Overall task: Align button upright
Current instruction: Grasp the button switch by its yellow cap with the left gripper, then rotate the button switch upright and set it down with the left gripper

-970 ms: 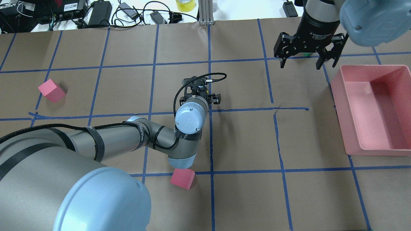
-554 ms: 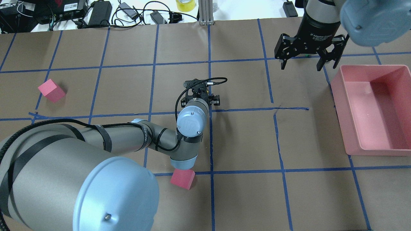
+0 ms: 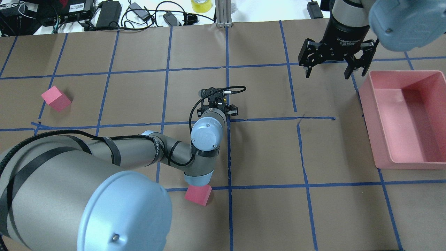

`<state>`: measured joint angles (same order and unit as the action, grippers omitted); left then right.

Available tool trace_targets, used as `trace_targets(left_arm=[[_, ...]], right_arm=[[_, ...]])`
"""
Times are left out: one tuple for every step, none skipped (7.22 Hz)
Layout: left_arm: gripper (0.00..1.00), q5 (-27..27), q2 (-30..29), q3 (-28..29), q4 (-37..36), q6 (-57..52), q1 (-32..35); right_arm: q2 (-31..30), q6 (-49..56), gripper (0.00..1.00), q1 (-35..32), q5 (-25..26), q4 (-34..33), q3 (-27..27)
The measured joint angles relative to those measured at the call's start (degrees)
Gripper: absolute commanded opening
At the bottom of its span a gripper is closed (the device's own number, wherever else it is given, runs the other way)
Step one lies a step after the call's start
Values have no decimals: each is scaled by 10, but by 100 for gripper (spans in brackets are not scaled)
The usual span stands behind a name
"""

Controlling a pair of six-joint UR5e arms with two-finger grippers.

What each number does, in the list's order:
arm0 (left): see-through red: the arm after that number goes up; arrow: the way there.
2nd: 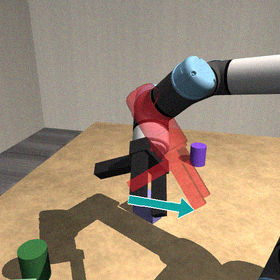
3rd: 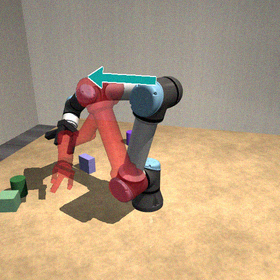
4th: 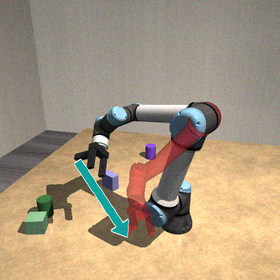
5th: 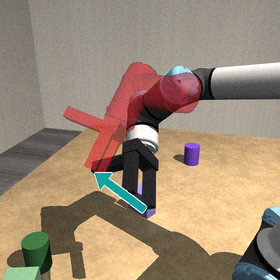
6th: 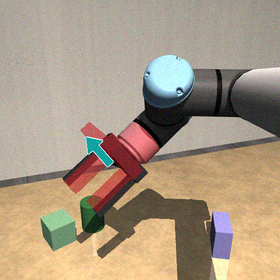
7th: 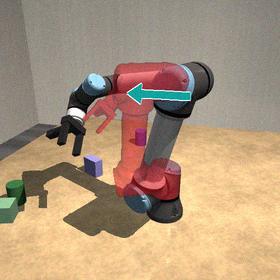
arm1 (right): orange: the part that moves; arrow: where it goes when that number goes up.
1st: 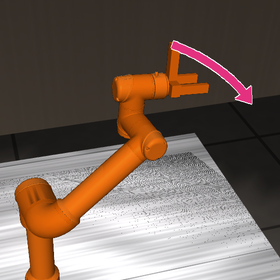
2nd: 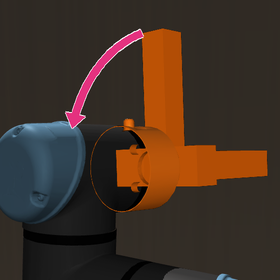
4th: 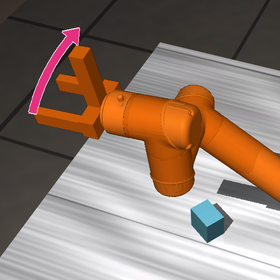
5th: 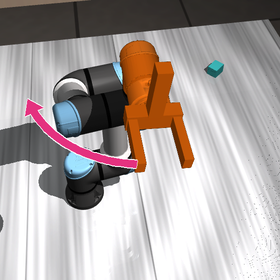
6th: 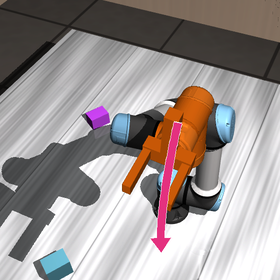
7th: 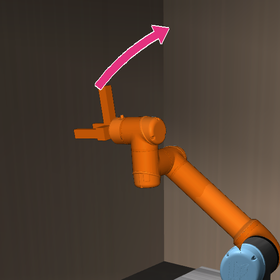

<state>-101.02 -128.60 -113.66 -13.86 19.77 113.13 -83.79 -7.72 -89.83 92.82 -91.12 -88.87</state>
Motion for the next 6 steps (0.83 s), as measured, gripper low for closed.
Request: trace_targets(left_arm=[[0,4,17,11,44,3,-6],[0,17,40,34,129,6,-14],[0,45,69,75,263,13,-21],[0,84,95,124,419,25,-27],[0,132,109,165,551,51,-33],[0,188,114,190,639,96,-43]], right_arm=[[0,1,100,0,9,-1,-4],[-1,2,100,0,14,-4,-3],[-1,3,100,0,16,-7,0],[-1,2,100,0,18,-8,4],[-1,1,100,0,19,-8,5],[0,1,100,0,19,-8,2]])
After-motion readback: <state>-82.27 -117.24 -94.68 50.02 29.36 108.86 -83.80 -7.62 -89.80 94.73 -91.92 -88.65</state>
